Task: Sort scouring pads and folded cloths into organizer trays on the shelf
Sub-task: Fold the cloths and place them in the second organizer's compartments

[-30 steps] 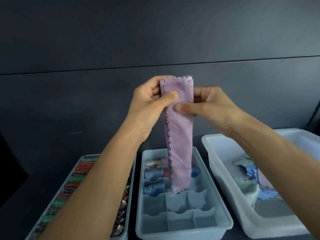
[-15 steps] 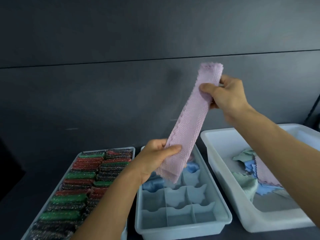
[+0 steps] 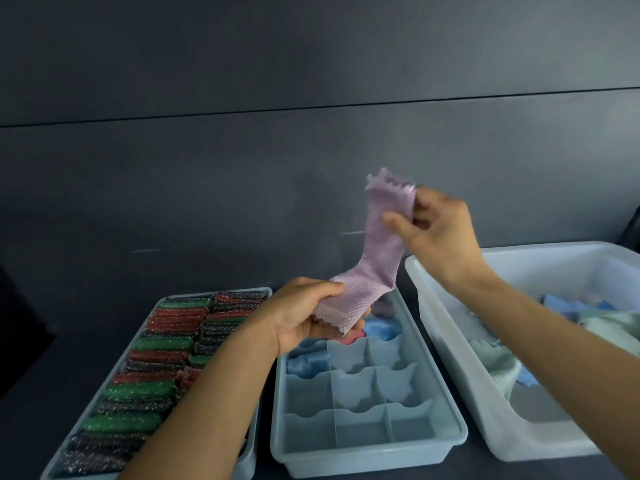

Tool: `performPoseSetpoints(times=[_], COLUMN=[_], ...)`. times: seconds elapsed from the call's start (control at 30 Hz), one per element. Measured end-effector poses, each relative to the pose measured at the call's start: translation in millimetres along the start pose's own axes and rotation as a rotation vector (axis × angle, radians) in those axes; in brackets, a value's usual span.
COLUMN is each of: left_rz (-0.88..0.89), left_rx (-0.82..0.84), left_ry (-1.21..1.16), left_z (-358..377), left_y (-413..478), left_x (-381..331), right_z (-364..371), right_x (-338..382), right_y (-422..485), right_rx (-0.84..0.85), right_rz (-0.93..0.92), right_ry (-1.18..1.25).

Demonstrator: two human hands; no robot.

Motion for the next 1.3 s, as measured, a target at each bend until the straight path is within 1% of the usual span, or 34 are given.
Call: performPoseSetpoints(times=[0.17,0.27,0.33,0.4,0.43,0.47,0.5,0.53,0.57,0.6,0.63,0.67,0.7,0.77,0.8,0.83,0.93,1.0,1.07,1.2,1.3], left_rz=[-0.01,-0.05,-0.116,-0.151,-0.156,-0.154,-0.145,-0.127,-0.102,-0.074,-0.041,-0.005,0.041,0.154,0.206,0.244,0.267,0.273,0.295,0.396,0.417], left_rx=[0.015,-0.025,-0.054,-0.084,-0.089,-0.087,-0.093,-0.108,-0.149,-0.232,-0.318,-0.368,-0.352,-0.19,-0.122,-0.091,-0.157,-0.155,-0.17,-0.342,-0.437], left_ry=[-0.177,-0.333,-0.43,-0.459,-0.473,-0.487,-0.484,-0.443,-0.362,-0.25,-0.153,-0.098,-0.081,-0.083,-0.083,-0.085,-0.037,0.016,0.017,-0.046,-0.098], left_z=[6,4,1,-2,-4,-4,-5,-6,-9,-12,-14,-14,-11,2,10,14,18,17,13,5,5], left_y=[3,2,2,3,3,4,4,6,8,8,8,7,5,4,2,0,-1,0,-1,0,1], left_x=[-4,-4,-1,0,0,1,1,2,5,6,8,9,10,8,4,2,-1,0,-4,-18,-16], right_z=[31,33,34,36,37,38,37,36,35,34,33,31,30,31,32,34,34,32,32,35,36], right_x=[-5,-6,-7,-13,-16,-17,-18,-17,-17,-16,-15,-15,-15,-17,-18,-18,-18,-20,-20,-22,-26], right_y=[-37,-48,-51,-53,-54,-54,-53,-50,-46,-42,-38,-33,-29,-25,-25,-25,-25,-25,-25,-32,-38], right_rx=[0.27,0.358,0.488,0.6,0.607,0.575,0.517,0.437,0.353,0.276,0.196,0.122,0.07,0.035,0.046,0.056,0.041,0.026,0.045,0.12,0.195], right_rz=[-0.2,-0.249,-0.288,-0.375,-0.435,-0.461,-0.431,-0.333,-0.184,-0.033,0.086,0.181,0.263,0.386,0.428,0.454,0.49,0.506,0.523,0.572,0.557], right_ry=[-0.339,-0.368,-0.366,-0.432,-0.452,-0.43,-0.362,-0.249,-0.109,0.05,0.21,0.344,0.442,0.569,0.594,0.604,0.627,0.637,0.643,0.628,0.489])
Point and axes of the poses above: each hand's wrist, its own y-axis towards the middle knuckle, its own z-axis out of the palm, x = y × z, the point moved 4 cm from there along y, towards the middle knuckle, and after that the axes turned 13 degrees about y, right-handed, at the moved point
